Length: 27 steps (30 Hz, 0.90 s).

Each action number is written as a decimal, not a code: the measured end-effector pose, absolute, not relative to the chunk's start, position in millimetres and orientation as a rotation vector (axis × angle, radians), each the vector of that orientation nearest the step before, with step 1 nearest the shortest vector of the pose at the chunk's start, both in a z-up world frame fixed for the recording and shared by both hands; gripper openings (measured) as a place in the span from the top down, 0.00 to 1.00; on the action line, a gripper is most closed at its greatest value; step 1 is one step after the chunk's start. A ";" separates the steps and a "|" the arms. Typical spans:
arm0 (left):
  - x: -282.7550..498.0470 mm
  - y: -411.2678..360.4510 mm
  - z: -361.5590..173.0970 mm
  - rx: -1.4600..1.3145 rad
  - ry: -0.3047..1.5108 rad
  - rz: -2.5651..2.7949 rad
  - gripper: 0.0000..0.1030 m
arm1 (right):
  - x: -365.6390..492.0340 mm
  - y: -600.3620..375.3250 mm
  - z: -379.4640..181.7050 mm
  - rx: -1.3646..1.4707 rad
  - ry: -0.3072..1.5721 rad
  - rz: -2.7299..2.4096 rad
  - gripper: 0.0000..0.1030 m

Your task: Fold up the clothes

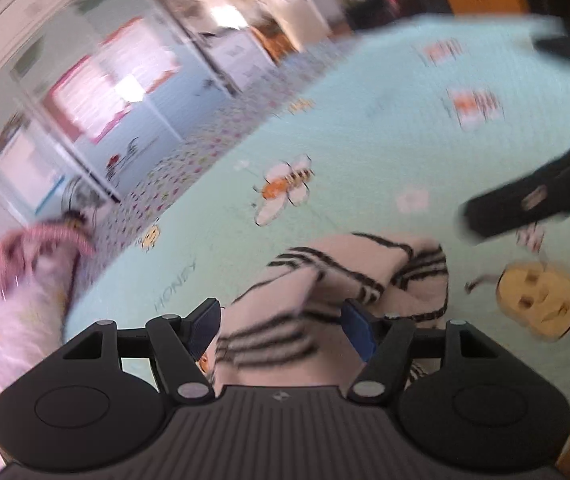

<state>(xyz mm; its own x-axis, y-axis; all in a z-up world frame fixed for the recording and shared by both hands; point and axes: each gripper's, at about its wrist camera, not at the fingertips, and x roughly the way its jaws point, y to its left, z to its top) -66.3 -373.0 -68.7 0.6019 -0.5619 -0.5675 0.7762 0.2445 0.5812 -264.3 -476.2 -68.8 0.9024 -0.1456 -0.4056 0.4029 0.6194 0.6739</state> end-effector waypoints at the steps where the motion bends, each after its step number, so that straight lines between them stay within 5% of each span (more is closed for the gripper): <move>1: -66.4 -383.6 -74.3 1.009 0.251 -0.920 0.32 | -272.0 -481.4 -76.1 0.873 0.325 -0.337 0.50; 8: -49.9 -436.0 -125.4 1.274 0.268 -0.880 0.31 | -294.9 -496.3 -110.9 1.004 0.311 -0.342 0.50; 10: -35.3 -430.3 -117.6 1.172 0.331 -0.886 0.42 | -300.5 -496.6 -113.6 1.018 0.311 -0.336 0.49; 11: -28.0 -427.4 -113.6 1.121 0.362 -0.889 0.62 | -303.5 -496.2 -113.7 1.021 0.311 -0.334 0.49; 12: -20.7 -424.6 -109.7 1.069 0.392 -0.890 0.69 | -307.1 -496.1 -113.7 1.021 0.310 -0.334 0.49; 14: -6.1 -418.9 -101.8 0.966 0.451 -0.892 0.75 | -314.2 -499.1 -117.3 1.035 0.307 -0.347 0.48; 22: 36.4 -295.3 -42.8 0.572 0.461 -0.676 0.80 | -314.6 -496.0 -118.7 1.055 0.306 -0.330 0.48; 27: 35.7 -200.8 -52.1 0.394 0.567 -0.538 0.82 | -278.0 -467.0 -103.6 0.979 0.352 -0.231 0.47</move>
